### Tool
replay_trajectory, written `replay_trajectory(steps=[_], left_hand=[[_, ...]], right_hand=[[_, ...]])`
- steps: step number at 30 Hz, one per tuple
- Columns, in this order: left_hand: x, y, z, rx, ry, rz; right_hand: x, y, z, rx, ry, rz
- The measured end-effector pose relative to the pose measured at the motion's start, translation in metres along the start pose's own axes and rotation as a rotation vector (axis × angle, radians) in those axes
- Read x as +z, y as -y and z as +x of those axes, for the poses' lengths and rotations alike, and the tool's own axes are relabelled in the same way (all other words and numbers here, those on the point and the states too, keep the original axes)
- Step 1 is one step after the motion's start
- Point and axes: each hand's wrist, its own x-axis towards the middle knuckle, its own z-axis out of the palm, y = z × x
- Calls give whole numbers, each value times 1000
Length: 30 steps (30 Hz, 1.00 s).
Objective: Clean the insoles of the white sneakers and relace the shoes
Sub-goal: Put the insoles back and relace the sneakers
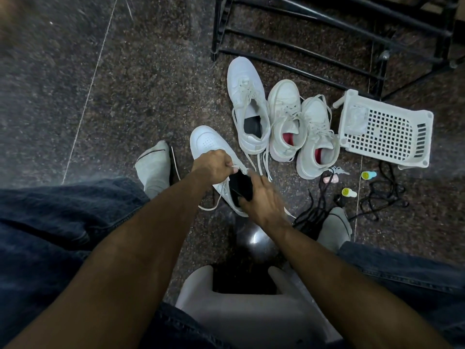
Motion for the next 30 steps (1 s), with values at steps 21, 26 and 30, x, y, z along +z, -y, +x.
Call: replay_trajectory(steps=[21,26,30], left_hand=[[3,2,2,-7,7,-53],[3,3,3,10,12,-57],[0,0,0,18,24,-46]], right_hand=[[3,-7,27,441,-108,297],[4,-10,25,410,-107,232],[-1,-25,22,156,51,61]])
